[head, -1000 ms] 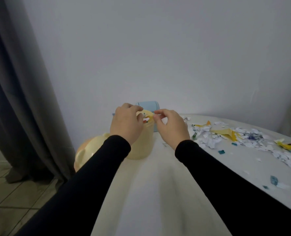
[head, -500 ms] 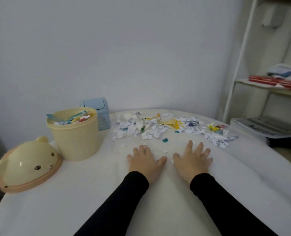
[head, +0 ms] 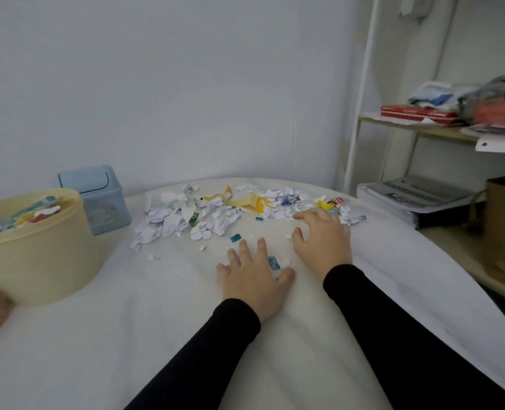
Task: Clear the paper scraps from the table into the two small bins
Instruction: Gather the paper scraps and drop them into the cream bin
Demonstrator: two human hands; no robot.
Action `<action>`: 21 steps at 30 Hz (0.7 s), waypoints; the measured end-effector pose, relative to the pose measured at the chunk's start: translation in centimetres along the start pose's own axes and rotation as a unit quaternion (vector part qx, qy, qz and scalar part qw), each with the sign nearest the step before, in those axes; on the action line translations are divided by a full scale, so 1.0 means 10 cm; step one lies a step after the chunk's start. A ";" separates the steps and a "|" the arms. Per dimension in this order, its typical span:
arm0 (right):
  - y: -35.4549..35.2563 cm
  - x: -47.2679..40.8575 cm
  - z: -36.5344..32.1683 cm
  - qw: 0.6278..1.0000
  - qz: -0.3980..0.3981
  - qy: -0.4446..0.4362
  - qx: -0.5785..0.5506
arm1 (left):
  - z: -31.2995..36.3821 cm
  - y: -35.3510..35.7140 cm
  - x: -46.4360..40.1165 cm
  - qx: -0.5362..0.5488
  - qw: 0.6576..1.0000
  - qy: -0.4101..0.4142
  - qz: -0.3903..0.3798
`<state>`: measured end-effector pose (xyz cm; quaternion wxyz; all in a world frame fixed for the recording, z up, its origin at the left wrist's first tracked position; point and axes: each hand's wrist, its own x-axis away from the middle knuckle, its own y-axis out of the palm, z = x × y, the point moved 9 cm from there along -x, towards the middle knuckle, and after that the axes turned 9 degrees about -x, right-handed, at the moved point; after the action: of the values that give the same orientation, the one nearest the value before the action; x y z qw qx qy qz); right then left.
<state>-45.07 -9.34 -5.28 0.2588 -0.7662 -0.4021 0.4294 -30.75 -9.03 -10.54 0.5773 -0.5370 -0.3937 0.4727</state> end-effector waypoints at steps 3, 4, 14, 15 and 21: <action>-0.04 -0.20 0.33 0.998 0.031 0.042 0.020 | 0.17 0.04 -0.25 -0.002 1.000 -0.004 0.000; -0.05 -0.26 0.42 0.998 0.036 0.050 0.029 | 0.22 0.05 -0.33 -0.004 1.000 -0.003 -0.001; 0.17 -0.88 1.03 0.993 -0.062 0.088 0.050 | 0.65 -0.01 -1.23 0.000 0.992 0.109 0.062; 0.23 -0.91 1.06 0.991 -0.083 0.089 0.047 | 0.68 0.00 -1.30 0.002 0.991 0.119 0.060; 0.44 -0.95 0.97 0.985 -0.163 0.058 0.026 | 0.81 0.04 -1.40 -0.003 0.983 0.179 0.044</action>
<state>-54.70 -19.15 -9.12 0.3678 -0.7070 -0.4949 0.3463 -41.96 -20.60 -9.25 0.6156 -0.6310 -0.2614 0.3930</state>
